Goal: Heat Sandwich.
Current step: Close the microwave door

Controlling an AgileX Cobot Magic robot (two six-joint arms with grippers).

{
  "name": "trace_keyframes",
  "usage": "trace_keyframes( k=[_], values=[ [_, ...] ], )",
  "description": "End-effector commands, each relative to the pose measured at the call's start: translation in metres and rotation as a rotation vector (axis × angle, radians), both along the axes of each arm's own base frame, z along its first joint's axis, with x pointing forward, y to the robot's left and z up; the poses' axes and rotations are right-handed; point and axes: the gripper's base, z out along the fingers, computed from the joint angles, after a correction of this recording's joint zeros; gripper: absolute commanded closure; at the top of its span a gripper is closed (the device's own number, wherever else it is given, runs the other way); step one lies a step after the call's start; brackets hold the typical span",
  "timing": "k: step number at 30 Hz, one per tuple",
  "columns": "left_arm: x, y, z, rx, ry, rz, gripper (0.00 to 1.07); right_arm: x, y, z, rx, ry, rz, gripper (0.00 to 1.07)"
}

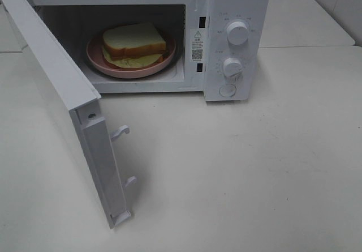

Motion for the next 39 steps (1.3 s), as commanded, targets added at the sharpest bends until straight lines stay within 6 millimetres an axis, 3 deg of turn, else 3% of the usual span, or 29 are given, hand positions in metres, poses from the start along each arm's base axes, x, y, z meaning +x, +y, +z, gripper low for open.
trace_keyframes(
  k=[1, 39],
  values=[
    [-0.0021, 0.0, 0.0001, -0.006, -0.029, -0.002, 0.4, -0.0043, -0.0006, -0.0003, -0.005, -0.032, -0.009, 0.56],
    [-0.0016, 0.0001, 0.0001, -0.004, -0.026, -0.002, 0.4, -0.0043, -0.0006, -0.0003, -0.005, -0.032, -0.009, 0.56]
  ],
)
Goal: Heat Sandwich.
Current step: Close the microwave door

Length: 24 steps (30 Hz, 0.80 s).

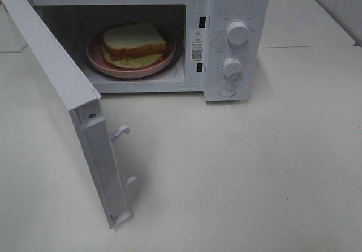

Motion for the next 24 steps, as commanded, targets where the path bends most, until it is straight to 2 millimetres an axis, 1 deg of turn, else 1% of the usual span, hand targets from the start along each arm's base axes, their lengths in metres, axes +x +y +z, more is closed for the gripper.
trace_keyframes(
  k=[1, 24],
  values=[
    [-0.0017, 0.0001, 0.0, -0.004, -0.025, -0.002, 0.4, -0.0043, -0.0008, -0.0003, -0.006, -0.032, -0.011, 0.56],
    [-0.0017, 0.0, 0.0, -0.005, -0.025, -0.003, 0.4, -0.0043, -0.0008, -0.0003, -0.006, -0.032, -0.011, 0.56]
  ],
)
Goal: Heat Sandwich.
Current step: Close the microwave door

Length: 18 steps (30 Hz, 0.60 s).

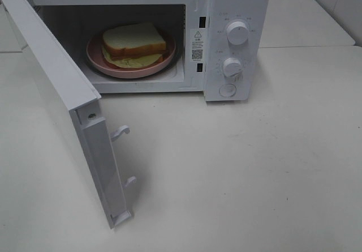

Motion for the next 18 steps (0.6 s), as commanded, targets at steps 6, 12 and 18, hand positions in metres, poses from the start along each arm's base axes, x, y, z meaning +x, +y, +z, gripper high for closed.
trace_keyframes(
  k=[6, 12, 18],
  values=[
    [-0.002, 0.0, 0.0, -0.004, -0.025, -0.002, 0.4, -0.004, -0.001, 0.0, -0.006, -0.032, -0.01, 0.56],
    [-0.002, 0.0, 0.0, -0.003, -0.025, -0.003, 0.4, -0.004, -0.001, 0.0, -0.006, -0.032, -0.01, 0.56],
    [-0.002, 0.001, 0.012, 0.005, -0.096, 0.0, 0.4, -0.004, -0.001, 0.0, -0.006, -0.032, -0.01, 0.56]
  ],
)
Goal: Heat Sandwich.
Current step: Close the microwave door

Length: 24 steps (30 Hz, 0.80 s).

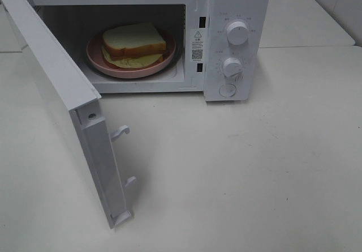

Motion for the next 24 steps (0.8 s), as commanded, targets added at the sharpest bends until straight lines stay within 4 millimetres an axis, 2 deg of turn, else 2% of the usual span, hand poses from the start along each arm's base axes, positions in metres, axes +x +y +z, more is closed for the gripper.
trace_keyframes(
  k=[1, 3, 5, 6, 7, 9, 10, 12, 15, 17, 20, 21, 24],
  values=[
    [0.003, 0.002, 0.018, 0.017, -0.137, 0.016, 0.4, -0.004, -0.001, 0.0, -0.006, -0.032, -0.01, 0.56],
    [0.007, 0.003, 0.022, 0.028, -0.161, 0.024, 0.4, -0.004, -0.001, 0.0, -0.006, -0.032, -0.01, 0.56],
    [0.016, 0.004, 0.027, 0.045, -0.19, 0.034, 0.4, -0.004, -0.001, 0.0, -0.006, -0.032, -0.01, 0.56],
    [0.028, 0.005, 0.031, 0.058, -0.212, 0.04, 0.4, -0.004, -0.001, 0.0, -0.006, -0.032, -0.01, 0.56],
    [0.028, 0.005, 0.031, 0.058, -0.212, 0.04, 0.4, -0.004, -0.001, 0.0, -0.006, -0.032, -0.01, 0.56],
    [0.044, 0.004, 0.034, 0.066, -0.216, 0.036, 0.4, -0.004, -0.001, 0.0, -0.006, -0.032, -0.01, 0.56],
    [0.061, 0.004, 0.032, 0.096, -0.22, 0.023, 0.4, -0.004, -0.001, 0.0, -0.006, -0.032, -0.01, 0.57],
    [0.068, 0.003, 0.032, 0.109, -0.226, 0.016, 0.4, -0.004, -0.001, 0.0, -0.006, -0.032, -0.01, 0.57],
    [0.096, -0.002, 0.029, 0.096, -0.31, -0.037, 0.4, -0.004, -0.001, 0.0, -0.006, -0.032, -0.01, 0.57],
    [0.103, -0.004, 0.027, 0.087, -0.317, -0.05, 0.4, -0.004, -0.001, 0.0, -0.006, -0.032, -0.01, 0.57],
    [0.127, -0.013, 0.015, 0.076, -0.355, -0.099, 0.41, -0.004, -0.001, 0.0, -0.006, -0.032, -0.01, 0.57],
    [0.127, -0.013, 0.015, 0.076, -0.355, -0.099, 0.41, -0.004, -0.001, 0.0, -0.006, -0.032, -0.01, 0.57],
    [0.15, -0.017, 0.0, 0.073, -0.341, -0.106, 0.52, -0.004, -0.001, 0.0, -0.006, -0.032, -0.01, 0.57]
  ],
)
